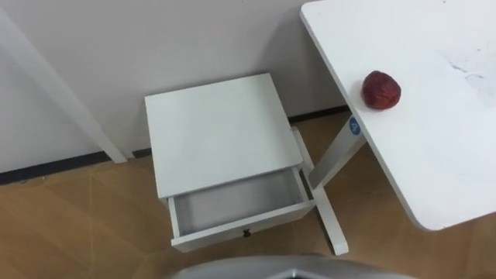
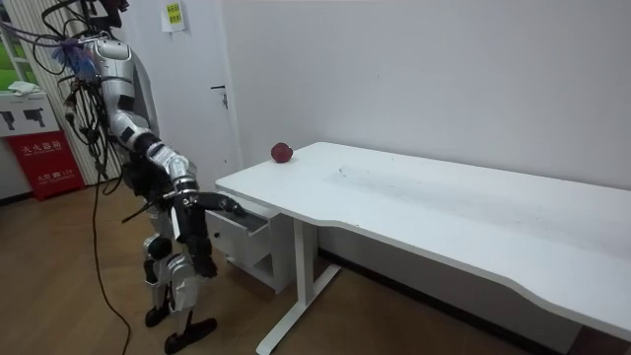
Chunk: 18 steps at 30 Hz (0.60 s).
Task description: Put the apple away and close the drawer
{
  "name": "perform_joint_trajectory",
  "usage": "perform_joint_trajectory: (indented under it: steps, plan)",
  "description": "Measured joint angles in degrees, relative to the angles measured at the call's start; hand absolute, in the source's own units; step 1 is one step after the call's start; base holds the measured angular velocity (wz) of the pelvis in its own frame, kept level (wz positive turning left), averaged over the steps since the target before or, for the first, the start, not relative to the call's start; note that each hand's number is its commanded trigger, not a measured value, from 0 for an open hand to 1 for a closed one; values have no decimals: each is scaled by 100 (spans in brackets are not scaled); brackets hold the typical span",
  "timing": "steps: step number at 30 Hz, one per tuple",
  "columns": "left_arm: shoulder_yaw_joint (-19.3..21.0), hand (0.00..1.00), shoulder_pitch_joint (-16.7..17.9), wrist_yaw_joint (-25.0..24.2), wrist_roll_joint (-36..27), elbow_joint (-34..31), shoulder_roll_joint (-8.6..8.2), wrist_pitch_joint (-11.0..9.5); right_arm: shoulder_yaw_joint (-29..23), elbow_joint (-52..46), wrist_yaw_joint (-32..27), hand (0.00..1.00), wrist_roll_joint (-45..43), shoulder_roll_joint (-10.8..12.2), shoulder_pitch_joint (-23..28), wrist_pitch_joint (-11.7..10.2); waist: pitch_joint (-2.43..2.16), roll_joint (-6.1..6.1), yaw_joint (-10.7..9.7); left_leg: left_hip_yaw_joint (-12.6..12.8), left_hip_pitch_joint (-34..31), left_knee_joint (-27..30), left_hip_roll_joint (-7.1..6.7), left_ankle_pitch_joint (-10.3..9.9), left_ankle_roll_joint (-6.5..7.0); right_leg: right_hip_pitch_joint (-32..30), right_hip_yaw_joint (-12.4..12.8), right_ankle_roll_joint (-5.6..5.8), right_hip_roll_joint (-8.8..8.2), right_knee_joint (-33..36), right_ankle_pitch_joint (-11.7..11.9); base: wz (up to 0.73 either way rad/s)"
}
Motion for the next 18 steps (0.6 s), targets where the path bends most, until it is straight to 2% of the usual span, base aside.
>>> perform_joint_trajectory:
  steps: [3,7,13,15,18]
  plan:
    - [-63,0,5,-17,-40,1,1,-17,24,-851,-365,0,-497,0,14,-148,0,-5,52,29,-17,14,0,1,1,-71,45,-2,5,60,1,-7]
    - [-442,0,-19,-15,-115,8,4,-76,290,-1669,-912,0,-1478,1,11,-402,10,17,138,53,-10,11,-1,1,0,-55,47,-2,1,47,2,-3]
    - [-612,0,-11,-14,-75,5,-7,-136,500,-2319,-1331,0,-2493,1,126,-418,19,35,270,47,-33,-1,-3,0,0,-67,28,0,0,-41,1,0]
    - [-620,0,10,-14,-59,0,0,-136,508,-2570,-1350,0,-2850,-3,160,-423,20,38,291,37,-39,-1,-3,0,0,-59,18,0,0,-32,1,2]
    - [-844,0,23,-21,-62,2,4,-137,727,-2782,-1341,0,-3486,-99,140,-454,23,30,294,14,-52,0,-3,0,0,-56,-7,-2,0,-40,10,3]
